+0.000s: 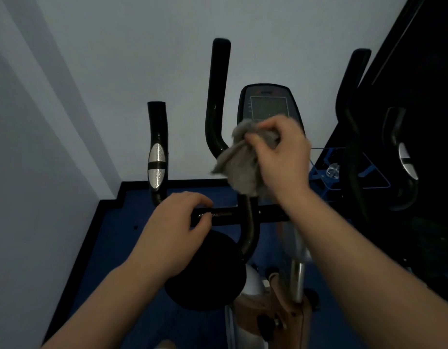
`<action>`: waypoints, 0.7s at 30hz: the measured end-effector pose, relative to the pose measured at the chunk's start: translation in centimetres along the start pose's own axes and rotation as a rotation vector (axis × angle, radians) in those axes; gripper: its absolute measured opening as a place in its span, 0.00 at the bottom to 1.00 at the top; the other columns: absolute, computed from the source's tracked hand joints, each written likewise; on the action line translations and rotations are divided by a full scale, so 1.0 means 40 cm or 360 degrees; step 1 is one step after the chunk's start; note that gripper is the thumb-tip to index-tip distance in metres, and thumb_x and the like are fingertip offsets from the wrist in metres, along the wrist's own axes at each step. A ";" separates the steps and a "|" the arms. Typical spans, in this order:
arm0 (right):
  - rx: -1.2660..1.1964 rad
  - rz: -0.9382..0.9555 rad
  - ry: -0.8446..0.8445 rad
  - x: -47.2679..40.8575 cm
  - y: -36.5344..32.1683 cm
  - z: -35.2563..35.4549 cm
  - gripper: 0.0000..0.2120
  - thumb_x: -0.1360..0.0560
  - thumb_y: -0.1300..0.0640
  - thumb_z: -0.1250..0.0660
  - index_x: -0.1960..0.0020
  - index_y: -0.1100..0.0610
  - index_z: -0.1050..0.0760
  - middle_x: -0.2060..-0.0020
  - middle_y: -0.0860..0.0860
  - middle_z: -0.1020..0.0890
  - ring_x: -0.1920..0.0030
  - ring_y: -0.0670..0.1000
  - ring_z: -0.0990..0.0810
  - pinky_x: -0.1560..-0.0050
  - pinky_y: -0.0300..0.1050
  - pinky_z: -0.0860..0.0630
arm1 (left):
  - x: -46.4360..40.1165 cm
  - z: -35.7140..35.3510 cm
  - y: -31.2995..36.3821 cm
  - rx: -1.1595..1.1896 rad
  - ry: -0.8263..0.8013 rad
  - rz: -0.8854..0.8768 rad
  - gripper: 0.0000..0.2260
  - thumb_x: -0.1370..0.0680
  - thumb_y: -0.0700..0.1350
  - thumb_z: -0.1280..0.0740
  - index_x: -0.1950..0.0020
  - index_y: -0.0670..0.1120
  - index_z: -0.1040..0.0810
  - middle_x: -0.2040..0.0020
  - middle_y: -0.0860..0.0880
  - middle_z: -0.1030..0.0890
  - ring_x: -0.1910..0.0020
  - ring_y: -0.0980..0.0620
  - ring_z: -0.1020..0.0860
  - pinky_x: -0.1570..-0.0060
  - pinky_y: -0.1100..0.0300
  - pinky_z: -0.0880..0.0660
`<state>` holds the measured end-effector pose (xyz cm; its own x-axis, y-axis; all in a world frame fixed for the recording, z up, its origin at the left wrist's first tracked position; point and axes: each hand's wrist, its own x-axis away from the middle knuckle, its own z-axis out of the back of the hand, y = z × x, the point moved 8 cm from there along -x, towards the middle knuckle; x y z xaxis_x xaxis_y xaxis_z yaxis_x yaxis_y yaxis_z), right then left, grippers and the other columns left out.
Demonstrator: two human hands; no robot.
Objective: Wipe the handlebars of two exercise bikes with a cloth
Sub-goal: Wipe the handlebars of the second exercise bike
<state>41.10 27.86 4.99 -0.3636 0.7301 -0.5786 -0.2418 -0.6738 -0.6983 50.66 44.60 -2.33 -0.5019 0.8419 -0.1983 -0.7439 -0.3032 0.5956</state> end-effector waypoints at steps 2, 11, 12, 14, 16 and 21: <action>0.0015 0.0144 0.0098 -0.034 -0.048 0.053 0.05 0.28 0.55 0.30 0.53 0.53 0.24 0.56 0.48 0.22 0.57 0.42 0.25 0.56 0.29 0.31 | 0.001 0.000 -0.004 0.0040 0.0001 0.0017 0.11 0.24 0.48 0.36 0.42 0.55 0.23 0.47 0.60 0.23 0.47 0.62 0.29 0.49 0.66 0.33; 0.0320 0.0065 -0.0299 0.230 0.018 0.040 0.08 0.28 0.49 0.31 0.50 0.48 0.20 0.55 0.44 0.25 0.51 0.43 0.31 0.50 0.25 0.37 | 0.007 0.013 0.001 0.0141 0.0038 -0.0001 0.11 0.24 0.48 0.36 0.43 0.55 0.23 0.49 0.62 0.24 0.46 0.62 0.28 0.45 0.61 0.28; 0.0334 0.0033 -0.0265 0.226 0.023 0.036 0.08 0.29 0.50 0.29 0.51 0.49 0.20 0.52 0.45 0.26 0.48 0.43 0.32 0.50 0.24 0.37 | 0.006 0.013 0.002 0.0136 0.0030 -0.0017 0.11 0.24 0.48 0.36 0.43 0.55 0.23 0.49 0.62 0.24 0.47 0.62 0.28 0.45 0.61 0.28; 0.0204 -0.0056 -0.0337 0.206 0.032 0.007 0.06 0.29 0.54 0.28 0.53 0.50 0.21 0.46 0.44 0.28 0.45 0.42 0.31 0.47 0.23 0.36 | 0.005 0.014 0.005 0.0135 0.0015 -0.0034 0.10 0.24 0.48 0.36 0.44 0.55 0.23 0.50 0.61 0.23 0.48 0.62 0.28 0.45 0.61 0.28; 0.0032 -0.0127 -0.0442 0.189 0.034 -0.020 0.07 0.28 0.58 0.29 0.54 0.49 0.24 0.49 0.39 0.26 0.47 0.37 0.27 0.47 0.26 0.31 | 0.005 0.014 0.008 0.0147 0.0005 -0.0046 0.09 0.24 0.47 0.36 0.45 0.55 0.22 0.51 0.61 0.23 0.49 0.61 0.28 0.46 0.61 0.29; 0.0109 -0.0130 -0.0271 0.256 0.030 0.016 0.07 0.29 0.57 0.28 0.51 0.50 0.21 0.53 0.44 0.24 0.50 0.40 0.25 0.52 0.27 0.31 | 0.002 0.010 0.003 0.0175 -0.0024 -0.0062 0.09 0.25 0.47 0.36 0.46 0.55 0.22 0.52 0.61 0.23 0.49 0.62 0.28 0.45 0.60 0.29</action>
<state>36.52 34.45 -1.52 -0.4857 0.7569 -0.4372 -0.3356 -0.6234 -0.7062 50.71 44.80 -1.95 -0.4662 0.8590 -0.2115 -0.7092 -0.2199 0.6698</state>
